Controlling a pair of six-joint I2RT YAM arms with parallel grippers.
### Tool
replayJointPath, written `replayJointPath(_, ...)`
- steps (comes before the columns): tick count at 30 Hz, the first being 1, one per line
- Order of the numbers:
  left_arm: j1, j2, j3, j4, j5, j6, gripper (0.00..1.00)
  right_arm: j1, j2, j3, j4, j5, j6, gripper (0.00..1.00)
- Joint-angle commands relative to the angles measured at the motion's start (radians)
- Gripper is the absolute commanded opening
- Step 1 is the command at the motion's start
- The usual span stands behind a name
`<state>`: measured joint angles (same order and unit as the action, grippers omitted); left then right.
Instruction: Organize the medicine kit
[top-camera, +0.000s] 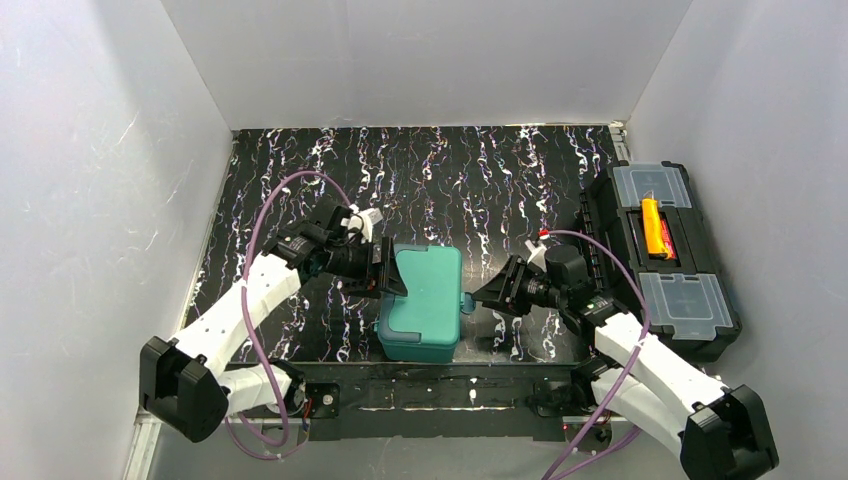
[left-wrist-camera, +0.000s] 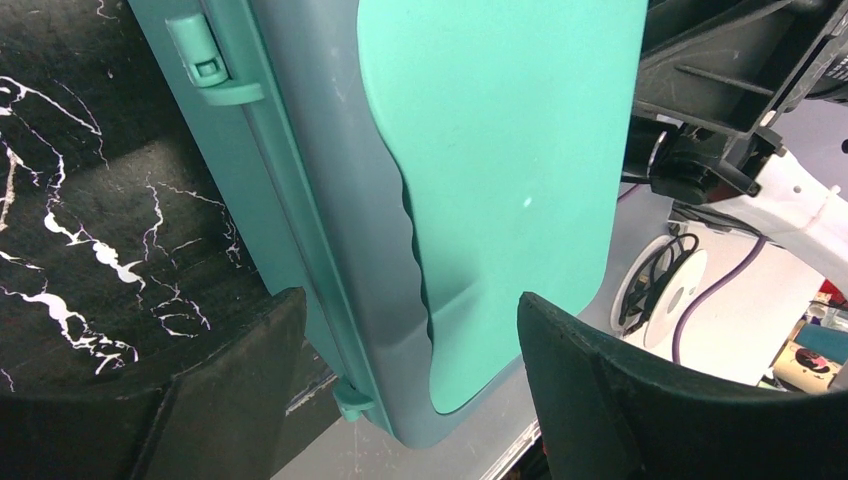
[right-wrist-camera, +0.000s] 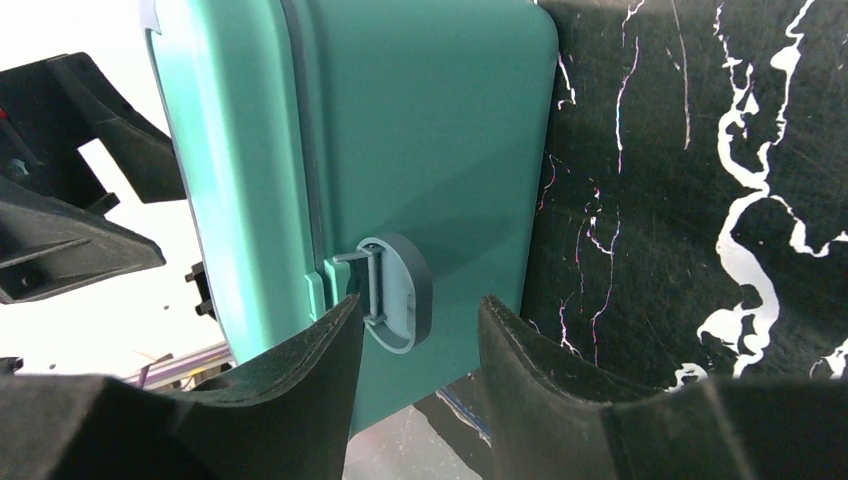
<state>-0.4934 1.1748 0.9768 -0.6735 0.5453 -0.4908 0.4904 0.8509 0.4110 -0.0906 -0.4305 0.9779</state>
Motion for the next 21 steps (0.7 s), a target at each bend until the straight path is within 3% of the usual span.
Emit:
replayJointPath(1, -0.018, 0.004, -0.021, 0.001, -0.003, 0.010, 0.76, -0.003, 0.007, -0.029, 0.117, -0.041, 0.039, 0.52)
replayJointPath(21, -0.070, 0.035, -0.042, 0.038, -0.030, -0.011, 0.76, -0.003, 0.045, -0.079, 0.288, -0.099, 0.140, 0.50)
